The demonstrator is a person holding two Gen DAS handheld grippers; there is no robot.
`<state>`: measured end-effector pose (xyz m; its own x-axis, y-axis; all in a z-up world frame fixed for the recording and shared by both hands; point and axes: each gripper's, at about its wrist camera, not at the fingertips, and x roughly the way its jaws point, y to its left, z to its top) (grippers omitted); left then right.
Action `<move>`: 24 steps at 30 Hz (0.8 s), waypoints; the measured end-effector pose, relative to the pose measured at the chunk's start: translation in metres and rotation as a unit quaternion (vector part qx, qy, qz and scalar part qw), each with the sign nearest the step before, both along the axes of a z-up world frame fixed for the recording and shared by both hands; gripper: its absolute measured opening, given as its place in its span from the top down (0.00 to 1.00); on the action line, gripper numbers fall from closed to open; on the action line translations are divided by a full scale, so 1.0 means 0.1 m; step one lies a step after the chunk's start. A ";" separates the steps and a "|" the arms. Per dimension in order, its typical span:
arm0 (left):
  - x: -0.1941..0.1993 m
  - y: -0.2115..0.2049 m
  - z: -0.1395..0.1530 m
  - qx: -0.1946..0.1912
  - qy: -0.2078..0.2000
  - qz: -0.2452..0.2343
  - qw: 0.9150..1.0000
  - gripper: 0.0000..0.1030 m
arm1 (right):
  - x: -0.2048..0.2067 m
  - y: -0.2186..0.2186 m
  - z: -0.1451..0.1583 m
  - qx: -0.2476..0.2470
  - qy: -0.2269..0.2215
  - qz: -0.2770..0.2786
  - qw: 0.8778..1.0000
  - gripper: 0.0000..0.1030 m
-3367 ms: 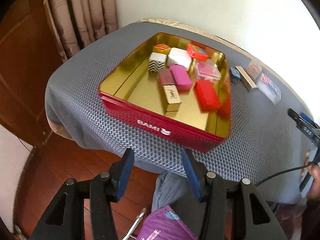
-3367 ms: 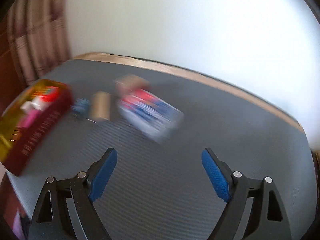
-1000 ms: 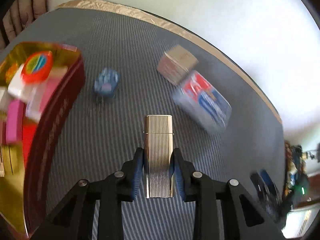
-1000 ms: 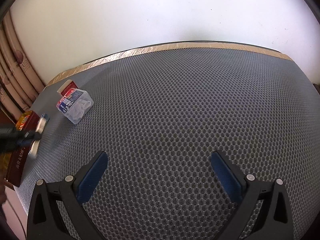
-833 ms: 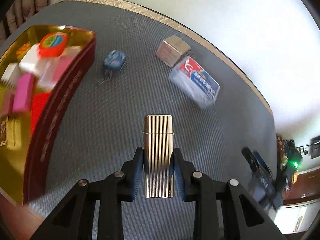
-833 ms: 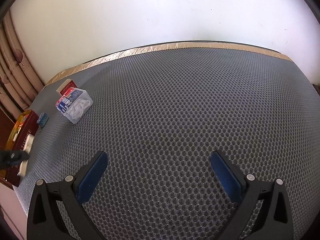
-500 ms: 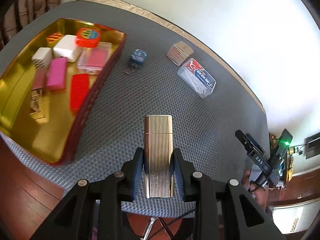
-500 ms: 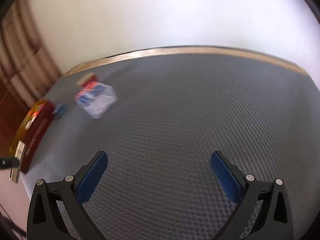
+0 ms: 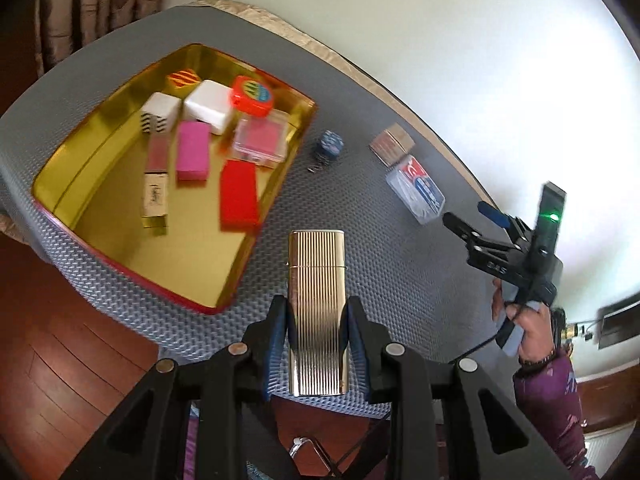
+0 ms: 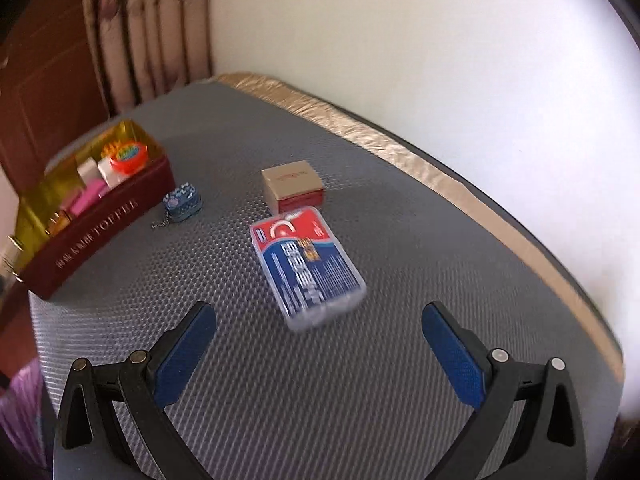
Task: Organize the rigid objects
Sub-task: 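Carry the gold case toward the tin while the right gripper grasps the clear floss box, then place the gold case into the tin and open the left gripper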
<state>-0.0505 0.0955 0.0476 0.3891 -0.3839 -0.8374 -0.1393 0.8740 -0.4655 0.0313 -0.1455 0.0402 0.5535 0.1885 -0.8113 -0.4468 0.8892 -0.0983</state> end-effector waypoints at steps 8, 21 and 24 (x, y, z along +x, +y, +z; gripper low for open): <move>0.00 0.24 0.12 0.002 -0.007 0.022 1.000 0.71 | 0.47 0.22 -0.27 -0.036 0.055 0.027 0.997 0.01; -0.02 0.74 0.18 0.033 -0.017 0.064 0.997 0.71 | 0.71 0.21 -0.58 -0.030 0.115 0.009 0.993 0.43; 0.07 0.85 0.14 0.055 -0.021 0.076 0.995 0.71 | 0.58 0.10 -0.54 -0.011 0.113 -0.006 0.994 0.44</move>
